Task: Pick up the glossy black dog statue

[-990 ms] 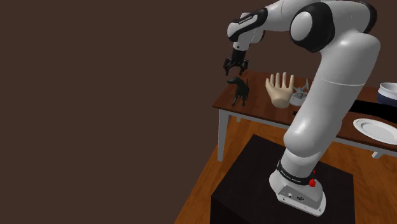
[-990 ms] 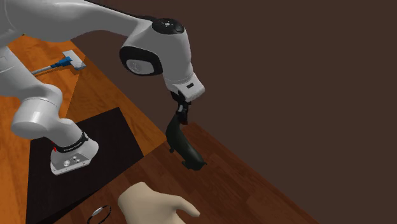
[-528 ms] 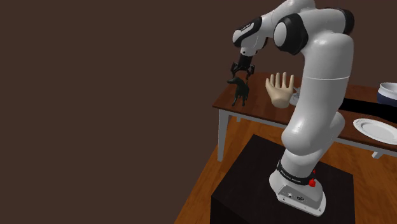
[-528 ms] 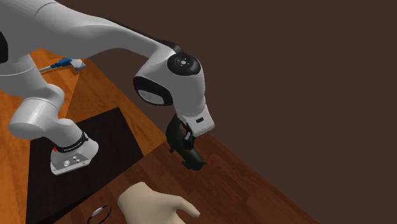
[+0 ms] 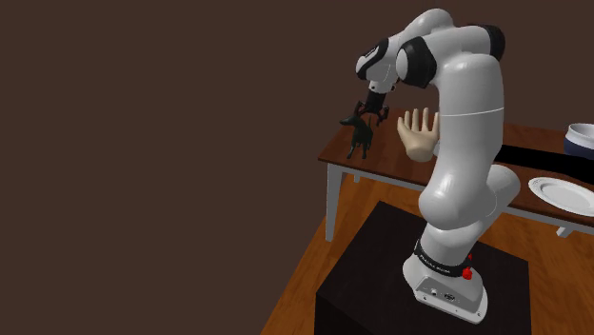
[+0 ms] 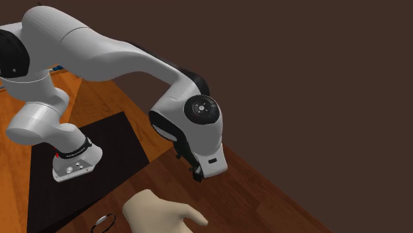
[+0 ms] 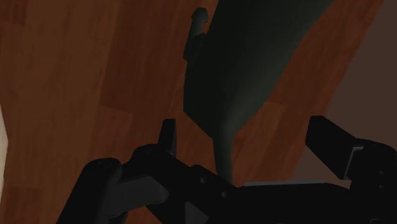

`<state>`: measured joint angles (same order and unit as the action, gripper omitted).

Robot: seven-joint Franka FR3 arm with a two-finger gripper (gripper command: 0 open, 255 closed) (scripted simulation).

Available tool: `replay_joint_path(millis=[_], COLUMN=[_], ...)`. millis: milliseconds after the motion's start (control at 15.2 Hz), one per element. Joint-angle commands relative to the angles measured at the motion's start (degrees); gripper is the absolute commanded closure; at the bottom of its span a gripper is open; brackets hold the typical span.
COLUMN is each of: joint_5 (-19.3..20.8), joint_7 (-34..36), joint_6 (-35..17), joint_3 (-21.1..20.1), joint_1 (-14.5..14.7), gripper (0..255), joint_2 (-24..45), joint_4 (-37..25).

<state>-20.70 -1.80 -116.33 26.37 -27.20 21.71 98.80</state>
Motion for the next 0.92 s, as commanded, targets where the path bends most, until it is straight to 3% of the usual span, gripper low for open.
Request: replay_joint_path(millis=[0,396,462,858], joint_5=[-0.51,-1.64,-1.65,-1.66], joint_7=[-0.44,-1.47,-1.5,-1.53], joint_6=[-1.04,-3.76,-3.73,-3.77], joint_3=[-0.1,-0.59,-0.59,-0.59], joint_1=[-0.25,-0.5,-0.53,-0.54], gripper=[0,0,255,255], joint_2=[0.66,2.22,2.24,2.24], joint_4=[0.55,1.97,1.93,1.97])
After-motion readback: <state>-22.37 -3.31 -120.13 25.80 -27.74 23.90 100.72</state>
